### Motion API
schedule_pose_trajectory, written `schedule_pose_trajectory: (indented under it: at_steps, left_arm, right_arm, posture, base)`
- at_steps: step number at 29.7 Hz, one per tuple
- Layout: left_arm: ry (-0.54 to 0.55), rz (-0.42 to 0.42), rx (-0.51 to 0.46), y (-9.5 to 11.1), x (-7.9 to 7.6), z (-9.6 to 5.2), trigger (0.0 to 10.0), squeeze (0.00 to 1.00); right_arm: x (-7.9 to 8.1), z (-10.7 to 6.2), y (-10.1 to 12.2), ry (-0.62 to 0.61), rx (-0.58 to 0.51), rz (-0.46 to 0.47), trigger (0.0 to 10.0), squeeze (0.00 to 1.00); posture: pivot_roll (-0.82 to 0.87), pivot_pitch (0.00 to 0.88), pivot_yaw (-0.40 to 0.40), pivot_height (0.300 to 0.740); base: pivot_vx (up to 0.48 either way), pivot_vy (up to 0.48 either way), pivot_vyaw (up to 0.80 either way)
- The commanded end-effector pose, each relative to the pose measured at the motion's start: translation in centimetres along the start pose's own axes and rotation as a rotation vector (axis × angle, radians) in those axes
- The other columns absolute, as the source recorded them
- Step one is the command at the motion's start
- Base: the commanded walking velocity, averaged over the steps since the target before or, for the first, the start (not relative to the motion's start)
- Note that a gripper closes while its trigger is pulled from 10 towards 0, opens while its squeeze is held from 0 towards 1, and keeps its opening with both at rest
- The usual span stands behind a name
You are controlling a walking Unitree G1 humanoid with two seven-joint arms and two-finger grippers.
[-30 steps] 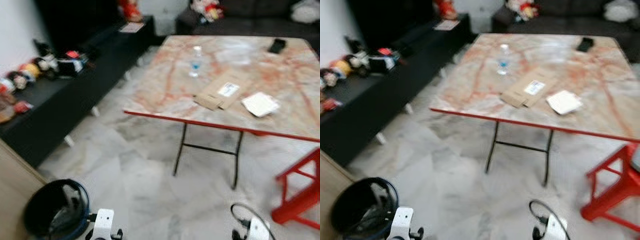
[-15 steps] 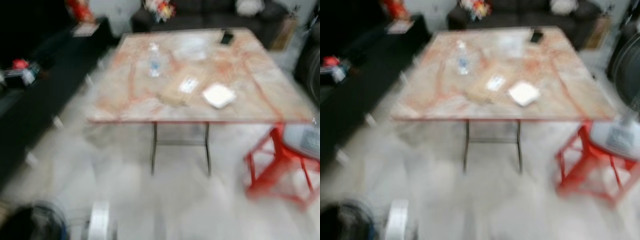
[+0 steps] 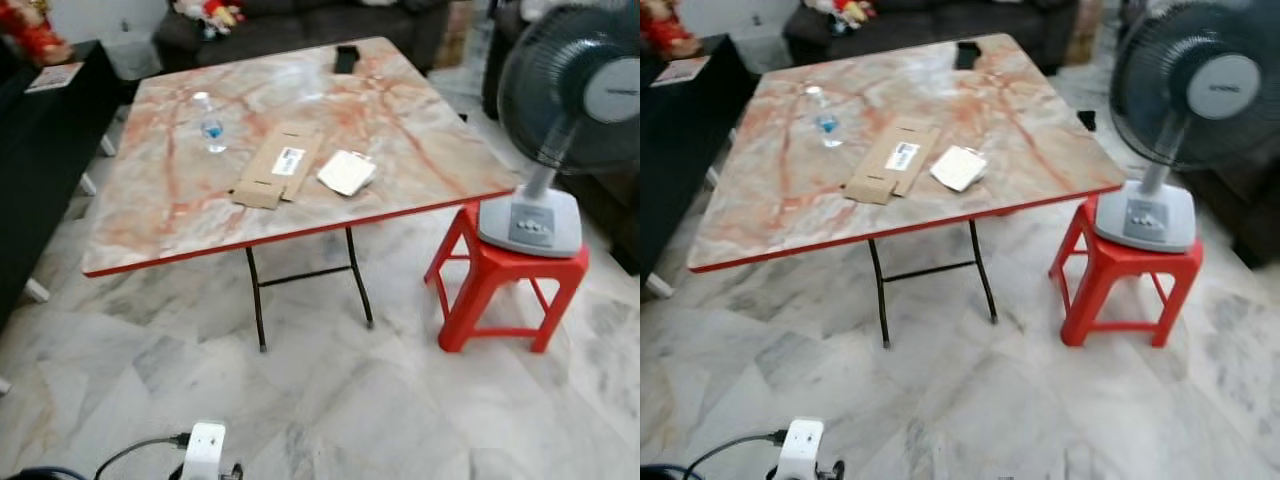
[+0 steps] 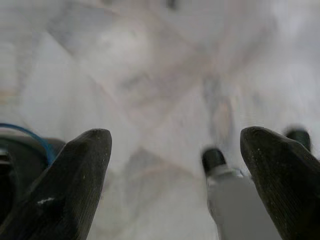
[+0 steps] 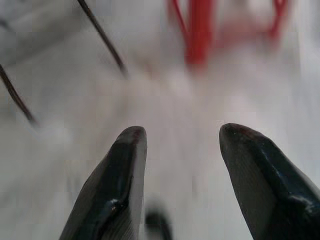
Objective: Picking trash to rubbish bin
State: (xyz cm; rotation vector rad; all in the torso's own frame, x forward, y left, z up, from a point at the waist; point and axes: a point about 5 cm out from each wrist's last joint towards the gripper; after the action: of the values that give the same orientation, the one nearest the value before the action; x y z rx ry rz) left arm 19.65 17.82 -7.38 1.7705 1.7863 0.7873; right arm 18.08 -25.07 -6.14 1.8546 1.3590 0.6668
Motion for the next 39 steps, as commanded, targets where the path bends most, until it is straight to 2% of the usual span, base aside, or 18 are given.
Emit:
schedule_pose_trajectory:
  at_steps: [1,3,5,6,8,9,10,12,14,20,22,23,24,25,29,33,35,39]
  left_arm:
    - [0.040,0.001,0.010,-0.8,1.1,-0.3,10.0,0.00]
    - [0.047,-0.007,-0.032,-0.1,1.1,-0.2,10.0,0.00]
    - [0.042,-0.003,-0.110,1.3,0.9,0.0,10.0,0.00]
    - [0.042,-0.003,-0.110,1.3,0.9,0.0,10.0,0.00]
    - [0.019,0.018,-0.178,2.6,0.5,0.1,10.0,0.00]
    - [0.019,0.018,-0.178,2.6,0.5,0.1,10.0,0.00]
    - [0.007,0.040,-0.220,3.4,0.3,0.2,10.0,0.00]
    - [-0.002,0.048,-0.262,4.2,0.1,0.2,10.0,0.00]
    - [-0.012,0.049,-0.367,6.3,-0.1,0.1,10.0,0.00]
    - [0.005,0.012,-0.606,11.7,0.2,-0.6,10.0,0.00]
    - [0.006,0.012,-0.614,11.9,0.3,-0.7,10.0,0.00]
    - [0.002,0.006,-0.652,12.8,0.3,-0.9,10.0,0.00]
    - [0.002,0.006,-0.652,12.8,0.3,-0.9,10.0,0.00]
    - [-0.008,-0.004,-0.718,14.4,0.2,-1.4,10.0,0.00]
    - [-0.033,-0.042,-0.821,16.9,-1.1,-2.6,10.0,0.00]
    - [-0.060,-0.035,-0.858,17.6,-1.9,-3.3,10.0,0.00]
    - [-0.093,-0.012,-0.889,18.3,-3.1,-3.7,10.0,0.00]
    - [-0.099,-0.004,-0.907,19.0,-4.2,-4.0,10.0,0.00]
  right_arm:
    - [0.1,-1.7,-3.9,0.002,0.146,0.022,10.0,0.00]
    - [-0.2,-0.8,-2.2,0.002,0.101,0.015,10.0,0.00]
    - [-0.6,0.8,1.3,0.007,0.017,-0.040,10.0,0.00]
    - [-0.6,0.8,1.3,0.007,0.017,-0.040,10.0,0.00]
    - [0.2,2.2,5.2,0.022,-0.061,-0.080,10.0,0.00]
    - [0.2,2.2,5.2,0.022,-0.061,-0.080,10.0,0.00]
    - [0.7,2.5,6.4,0.045,-0.104,-0.108,10.0,0.00]
    - [1.3,2.7,7.2,0.074,-0.144,-0.132,10.0,0.00]
    - [2.9,2.8,8.5,0.137,-0.220,-0.151,10.0,0.00]
    - [7.4,2.8,12.1,0.264,-0.390,-0.177,10.0,0.00]
    - [7.6,2.8,12.3,0.269,-0.396,-0.168,10.0,0.00]
    - [9.1,2.6,13.1,0.304,-0.433,-0.158,10.0,0.00]
    - [9.1,2.6,13.1,0.304,-0.433,-0.158,10.0,0.00]
    - [11.7,2.1,14.6,0.375,-0.503,-0.152,10.0,0.00]
    - [14.4,1.0,16.5,0.470,-0.603,-0.147,10.0,0.00]
    - [14.9,0.5,17.1,0.498,-0.644,-0.144,10.0,0.00]
    - [15.2,0.2,18.1,0.495,-0.674,-0.112,10.0,0.00]
    - [15.0,0.2,19.0,0.483,-0.688,-0.093,10.0,0.00]
  posture:
    - [-0.12,0.104,0.121,0.740]
    - [-0.11,0.117,0.124,0.740]
    - [-0.11,0.128,0.120,0.740]
    - [-0.11,0.128,0.120,0.740]
    - [-0.10,0.121,0.111,0.740]
    - [-0.10,0.121,0.111,0.740]
    - [-0.08,0.113,0.102,0.740]
    - [-0.06,0.104,0.090,0.740]
    - [-0.02,0.091,0.067,0.740]
    - [0.04,0.064,0.045,0.740]
    - [0.04,0.064,0.045,0.740]
    - [0.03,0.041,0.044,0.740]
    - [0.03,0.041,0.044,0.740]
    - [0.04,0.039,0.036,0.740]
    - [0.04,0.009,0.015,0.740]
    - [0.04,0.001,0.012,0.740]
    - [0.04,0.000,-0.012,0.740]
    - [0.05,0.000,-0.040,0.740]
  base:
    - [0.000,0.000,0.00]
    - [0.000,0.000,0.00]
    - [0.000,0.000,0.00]
    - [0.000,0.000,0.00]
    - [0.000,0.000,0.00]
    - [0.000,0.000,0.00]
    - [0.000,0.000,0.00]
    - [0.000,0.000,0.00]
    - [0.000,0.000,0.00]
    - [0.000,0.000,0.00]
    - [0.000,0.000,0.00]
    - [0.000,0.000,0.00]
    - [0.000,0.000,0.00]
    - [0.000,0.000,0.00]
    - [0.000,0.000,0.00]
    - [0.000,0.000,0.00]
    - [0.000,0.000,0.00]
    - [0.000,0.000,0.00]
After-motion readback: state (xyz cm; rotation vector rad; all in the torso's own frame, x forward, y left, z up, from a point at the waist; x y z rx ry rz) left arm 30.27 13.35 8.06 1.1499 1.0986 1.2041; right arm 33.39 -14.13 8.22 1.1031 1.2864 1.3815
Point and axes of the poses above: a point about 5 cm out from each wrist's last joint towards the gripper, its own z axis pointing out of the wrist towards the gripper, its own y axis along the axis of the wrist's last joint, x = y × z, and after that the axes turned 5 degrees about -z, right-handed
